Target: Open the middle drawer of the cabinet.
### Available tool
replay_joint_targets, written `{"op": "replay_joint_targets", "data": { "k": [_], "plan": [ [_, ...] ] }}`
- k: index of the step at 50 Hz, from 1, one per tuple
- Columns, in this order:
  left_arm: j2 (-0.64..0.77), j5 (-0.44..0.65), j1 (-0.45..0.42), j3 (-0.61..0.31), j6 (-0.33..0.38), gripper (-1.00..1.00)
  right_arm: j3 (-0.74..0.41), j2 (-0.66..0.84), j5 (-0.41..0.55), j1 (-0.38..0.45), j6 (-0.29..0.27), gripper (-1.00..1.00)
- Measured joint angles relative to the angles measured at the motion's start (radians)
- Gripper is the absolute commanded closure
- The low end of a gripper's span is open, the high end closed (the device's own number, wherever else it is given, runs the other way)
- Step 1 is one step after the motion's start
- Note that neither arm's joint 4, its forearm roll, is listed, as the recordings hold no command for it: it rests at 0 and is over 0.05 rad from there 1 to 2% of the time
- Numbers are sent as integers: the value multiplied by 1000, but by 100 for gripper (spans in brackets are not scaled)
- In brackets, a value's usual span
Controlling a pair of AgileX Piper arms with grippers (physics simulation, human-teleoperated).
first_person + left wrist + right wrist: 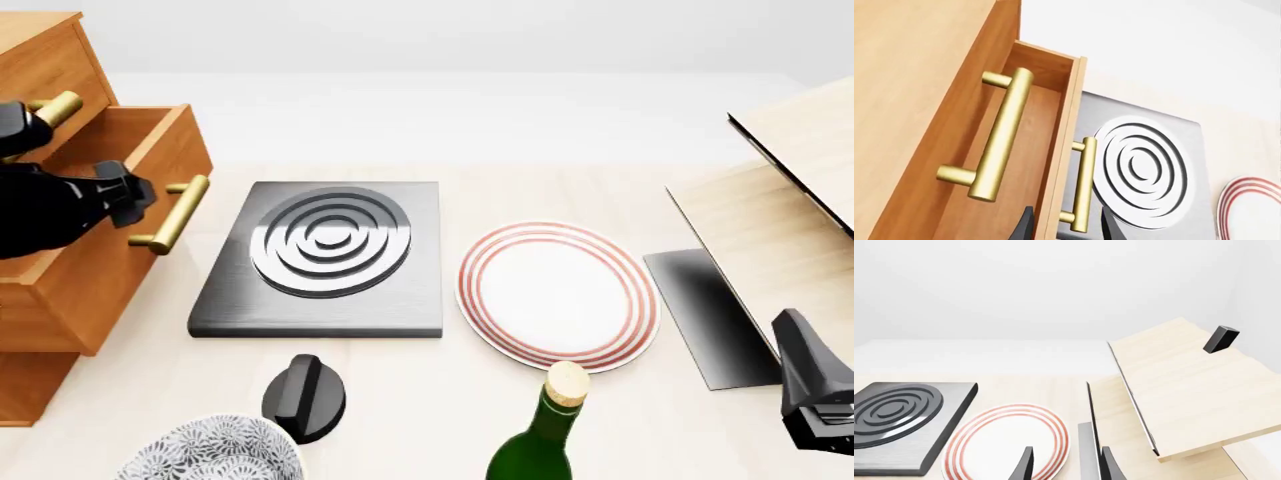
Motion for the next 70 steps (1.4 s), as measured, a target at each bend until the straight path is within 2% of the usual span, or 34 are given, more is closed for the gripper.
{"op": "replay_joint_targets", "data": {
  "k": [70],
  "plan": [
    [44,-18,-147,-2,-44,-100,0,0,0,0,0,-100]
  ]
}}
